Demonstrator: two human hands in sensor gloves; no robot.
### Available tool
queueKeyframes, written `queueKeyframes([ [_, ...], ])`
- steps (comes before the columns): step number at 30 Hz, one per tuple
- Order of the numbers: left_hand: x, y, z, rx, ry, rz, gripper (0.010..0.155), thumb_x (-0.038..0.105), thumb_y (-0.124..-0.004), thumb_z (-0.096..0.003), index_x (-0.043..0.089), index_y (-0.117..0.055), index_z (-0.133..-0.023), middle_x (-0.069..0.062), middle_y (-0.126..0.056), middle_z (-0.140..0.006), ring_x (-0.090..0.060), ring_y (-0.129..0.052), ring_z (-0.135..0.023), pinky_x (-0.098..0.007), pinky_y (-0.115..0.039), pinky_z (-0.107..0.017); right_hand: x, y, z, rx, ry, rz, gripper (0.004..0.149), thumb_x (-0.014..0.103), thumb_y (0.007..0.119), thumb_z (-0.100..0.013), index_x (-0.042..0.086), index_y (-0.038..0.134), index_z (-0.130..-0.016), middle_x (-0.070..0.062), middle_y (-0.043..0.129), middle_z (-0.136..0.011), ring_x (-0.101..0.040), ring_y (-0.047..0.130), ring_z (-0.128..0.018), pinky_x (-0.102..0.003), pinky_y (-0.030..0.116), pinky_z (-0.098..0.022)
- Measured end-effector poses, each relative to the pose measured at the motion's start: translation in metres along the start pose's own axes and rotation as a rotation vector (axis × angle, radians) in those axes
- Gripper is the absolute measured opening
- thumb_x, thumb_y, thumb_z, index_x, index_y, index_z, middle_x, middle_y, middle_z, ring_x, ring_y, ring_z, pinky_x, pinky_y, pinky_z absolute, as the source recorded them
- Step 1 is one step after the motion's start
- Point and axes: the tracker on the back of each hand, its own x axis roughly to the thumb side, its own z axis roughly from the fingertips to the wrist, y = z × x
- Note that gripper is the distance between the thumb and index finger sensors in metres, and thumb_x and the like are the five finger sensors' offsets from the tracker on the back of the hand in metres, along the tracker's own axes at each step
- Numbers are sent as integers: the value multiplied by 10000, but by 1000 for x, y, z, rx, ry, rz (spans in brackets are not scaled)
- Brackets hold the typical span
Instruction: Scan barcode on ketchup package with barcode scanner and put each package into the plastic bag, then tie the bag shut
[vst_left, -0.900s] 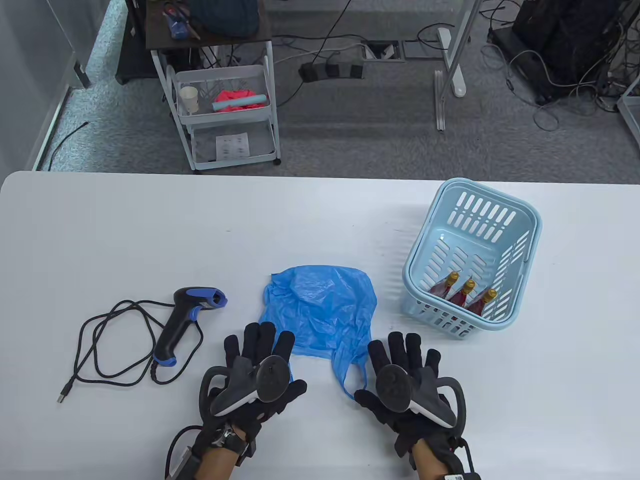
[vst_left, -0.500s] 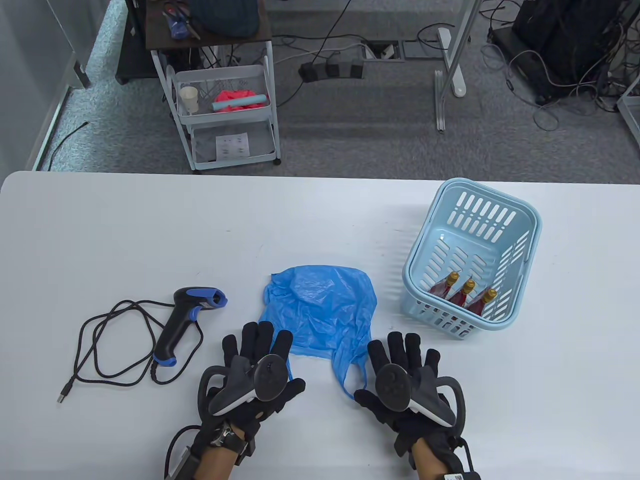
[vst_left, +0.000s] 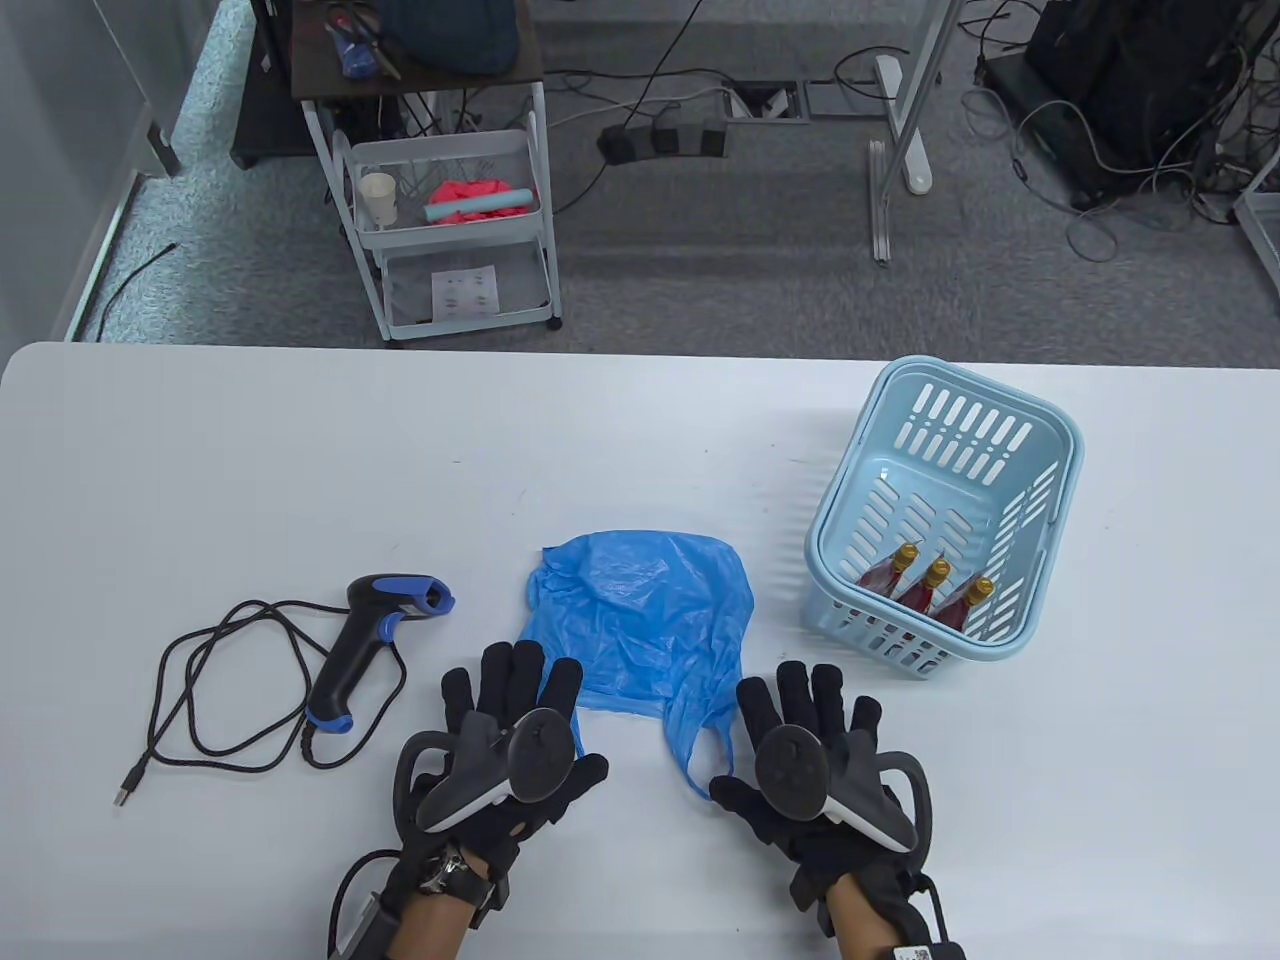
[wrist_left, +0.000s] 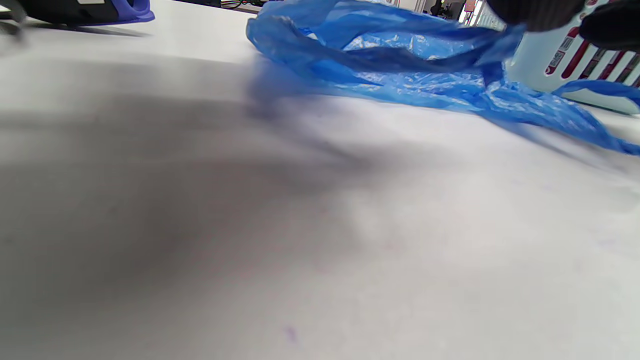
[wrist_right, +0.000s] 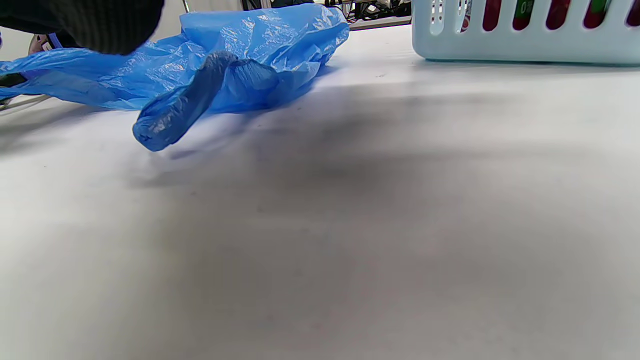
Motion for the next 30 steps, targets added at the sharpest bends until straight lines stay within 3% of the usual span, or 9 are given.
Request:
queueKeyframes([
  [30, 2, -2, -2, -4, 1, 2, 923, 727, -592, -468, 276, -189, -1166, -131, -85, -1188, -460, -151, -1141, -710, -182, -760, -6, -3, 1, -28, 2, -36, 907, 641, 658, -506, 205, 198, -1156, -195, 97, -1188, -484, 58, -1065, -729, 103, -710],
])
